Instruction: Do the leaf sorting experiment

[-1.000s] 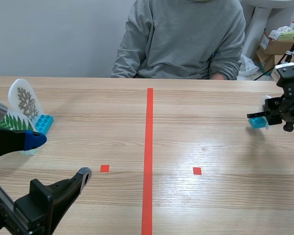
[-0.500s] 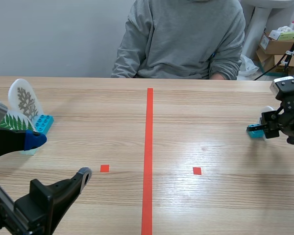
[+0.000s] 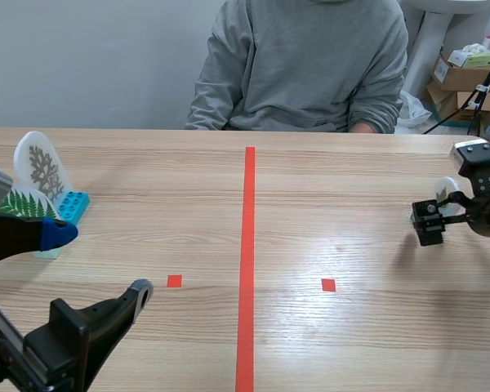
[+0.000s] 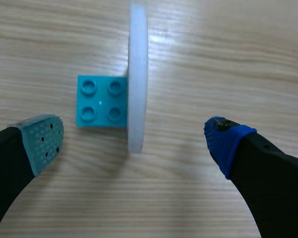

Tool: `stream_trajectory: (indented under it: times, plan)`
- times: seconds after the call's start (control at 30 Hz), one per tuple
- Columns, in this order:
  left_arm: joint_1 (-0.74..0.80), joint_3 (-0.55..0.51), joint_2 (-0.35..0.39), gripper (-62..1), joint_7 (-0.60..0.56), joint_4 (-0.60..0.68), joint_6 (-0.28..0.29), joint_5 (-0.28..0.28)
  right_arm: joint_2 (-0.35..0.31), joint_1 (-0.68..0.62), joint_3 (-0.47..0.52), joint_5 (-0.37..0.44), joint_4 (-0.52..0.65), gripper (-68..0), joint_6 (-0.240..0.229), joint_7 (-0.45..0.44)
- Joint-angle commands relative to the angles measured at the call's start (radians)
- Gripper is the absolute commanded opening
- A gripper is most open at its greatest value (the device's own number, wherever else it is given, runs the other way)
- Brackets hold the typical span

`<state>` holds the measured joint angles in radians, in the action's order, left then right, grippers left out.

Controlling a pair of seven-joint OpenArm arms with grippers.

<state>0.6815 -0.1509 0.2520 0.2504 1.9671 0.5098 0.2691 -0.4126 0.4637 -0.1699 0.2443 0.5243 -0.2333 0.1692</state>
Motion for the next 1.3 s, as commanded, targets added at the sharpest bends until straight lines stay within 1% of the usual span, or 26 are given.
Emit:
stream_trajectory:
  times: [0.0,0.03,0.13,0.17,0.2,0.27,0.4,0.53,0.63,0.73,0.8,1.0,1.1,1.27]
  plan:
    - [-0.003,-0.006,-0.008,1.4,-0.014,0.001,0.002,0.012,-0.034,-0.029,0.029,0.035,0.072,-9.7,-0.022,-0.019]
    - [-0.003,-0.006,-0.008,1.4,-0.014,0.001,0.002,0.012,-0.045,-0.058,0.043,0.059,0.108,-9.7,-0.037,-0.019]
    - [-0.003,-0.006,-0.008,1.4,-0.016,0.001,0.002,0.012,-0.077,-0.179,0.101,0.115,0.262,-9.7,-0.121,-0.024]
    - [-0.003,-0.006,-0.008,1.4,-0.015,0.001,0.002,0.012,-0.086,-0.229,0.124,0.127,0.322,-9.7,-0.139,-0.024]
    - [-0.003,-0.006,-0.008,1.4,-0.014,0.001,0.002,0.011,-0.094,-0.284,0.15,0.133,0.385,-9.7,-0.159,-0.026]
    - [-0.003,-0.006,-0.008,1.4,-0.014,0.001,0.002,0.011,-0.103,-0.402,0.204,0.145,0.506,-9.7,-0.185,-0.03]
    - [-0.003,-0.006,-0.008,1.4,-0.014,0.001,0.002,0.011,-0.102,-0.638,0.318,0.166,0.724,-9.7,-0.272,-0.055]
    - [-0.003,-0.006,-0.008,1.4,-0.014,0.001,0.002,0.011,-0.102,-0.831,0.394,0.188,0.906,-9.7,-0.335,-0.071]
    - [-0.003,-0.006,-0.008,1.4,-0.014,0.001,0.002,0.011,-0.102,-0.945,0.419,0.204,1.015,-9.7,-0.369,-0.071]
    - [-0.003,-0.006,-0.008,1.4,-0.017,0.001,0.002,0.011,-0.097,-1.035,0.42,0.219,1.112,-9.7,-0.39,-0.07]
    - [-0.003,-0.006,-0.008,1.4,-0.018,0.001,0.002,0.011,-0.086,-1.083,0.42,0.22,1.176,-9.7,-0.391,-0.062]
    - [-0.003,-0.006,-0.007,1.4,-0.014,0.001,0.002,0.011,-0.057,-1.182,0.42,0.238,1.366,-9.8,-0.408,-0.014]
    - [-0.003,-0.007,-0.007,1.4,-0.014,0.001,0.002,0.01,-0.041,-1.196,0.42,0.24,1.413,-9.8,-0.412,-0.013]
    - [-0.003,-0.006,-0.008,1.4,-0.014,0.001,0.002,0.011,-0.027,-1.195,0.42,0.243,1.416,-9.8,-0.415,-0.013]
